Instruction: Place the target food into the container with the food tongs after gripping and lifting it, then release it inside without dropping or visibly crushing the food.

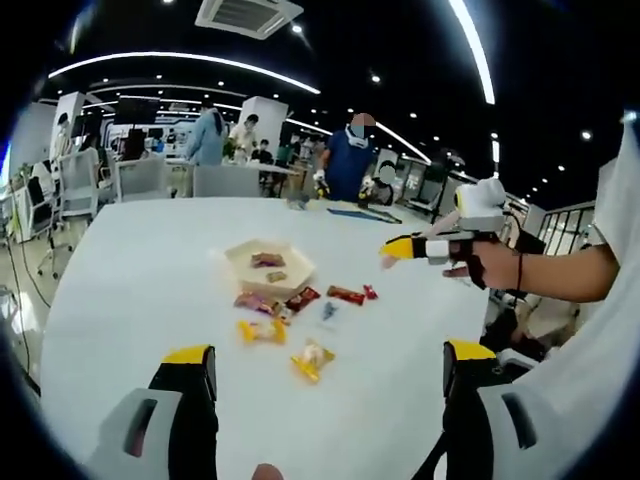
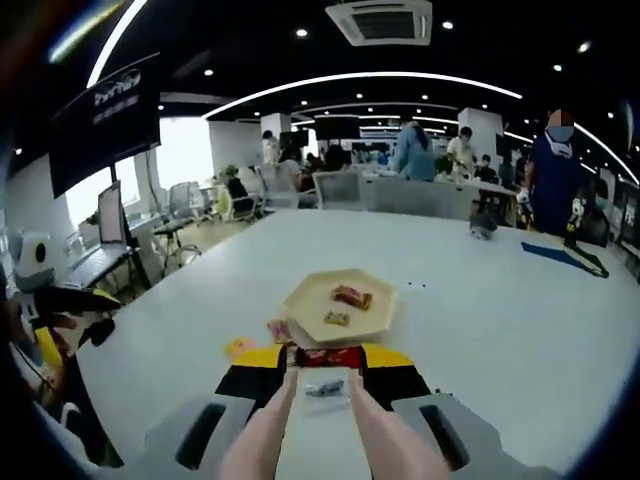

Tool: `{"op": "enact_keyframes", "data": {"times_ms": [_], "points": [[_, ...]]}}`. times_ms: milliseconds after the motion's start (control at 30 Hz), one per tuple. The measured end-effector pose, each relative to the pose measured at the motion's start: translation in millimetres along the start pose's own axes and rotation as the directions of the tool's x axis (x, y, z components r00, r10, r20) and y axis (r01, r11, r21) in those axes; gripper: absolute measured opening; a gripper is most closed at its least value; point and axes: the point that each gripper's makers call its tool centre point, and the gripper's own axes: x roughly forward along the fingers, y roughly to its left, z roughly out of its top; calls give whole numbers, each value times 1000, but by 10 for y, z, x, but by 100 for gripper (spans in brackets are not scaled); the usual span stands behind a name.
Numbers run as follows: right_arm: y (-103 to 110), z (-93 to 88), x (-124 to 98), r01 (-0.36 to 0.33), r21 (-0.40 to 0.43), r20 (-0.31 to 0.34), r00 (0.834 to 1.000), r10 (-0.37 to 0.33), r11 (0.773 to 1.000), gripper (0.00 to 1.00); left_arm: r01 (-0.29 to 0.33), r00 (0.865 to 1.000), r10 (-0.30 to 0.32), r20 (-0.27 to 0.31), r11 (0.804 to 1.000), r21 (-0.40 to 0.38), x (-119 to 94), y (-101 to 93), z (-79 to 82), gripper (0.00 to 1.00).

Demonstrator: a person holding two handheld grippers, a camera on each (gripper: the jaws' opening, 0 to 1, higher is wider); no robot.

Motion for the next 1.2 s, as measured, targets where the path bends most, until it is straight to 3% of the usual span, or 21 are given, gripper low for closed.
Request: {"op": "enact_keyframes", "data": {"times_ms": [133, 200, 267, 433, 500, 567, 633, 667, 900, 1067, 1200], "points": [[-158, -38, 40, -44, -2, 8, 999, 44, 999, 28, -59, 998, 59, 23, 998, -24, 158, -70, 103, 94], [-222, -152, 56, -71, -12, -21, 997, 71, 997, 27, -94, 995, 95, 18, 994, -61, 244, -98, 119, 93], [-285, -205, 52, -83, -25, -21, 996, 82, 996, 27, -109, 992, 114, 52, 989, -96, 363, -186, 198, 93], [-471, -356, 43, -163, -15, -26, 986, 163, 986, 27, -150, 987, 153, 49, 987, -57, 633, -355, 232, 93], [-519, -423, 25, -171, -28, -45, 985, 170, 985, 27, -175, 985, 175, 0, 980, -94, 683, -377, 147, 95], [-574, -500, -13, -181, -30, -64, 982, 179, 983, 27, -164, 986, 166, 15, 983, -83, 755, -410, 140, 96], [-614, -519, -38, -178, -23, -61, 982, 177, 984, 27, -175, 984, 171, -57, 981, -87, 793, -395, 22, 95], [-633, -539, -43, -179, -19, -66, 982, 178, 984, 27, -187, 982, 184, -47, 979, -77, 812, -372, 49, 95], [-584, -531, -3, -168, -12, -68, 984, 167, 986, 27, -137, 987, 132, -93, 990, -46, 908, -302, 25, 96], [-368, -510, 15, -194, -17, -55, 980, 192, 981, 28, -80, 991, 79, -104, 997, -10, 896, -186, 53, 96], [-221, -490, -8, -173, -10, -71, 983, 172, 985, 28, -39, 994, 41, -98, 999, 18, 800, -72, 34, 96]]}}
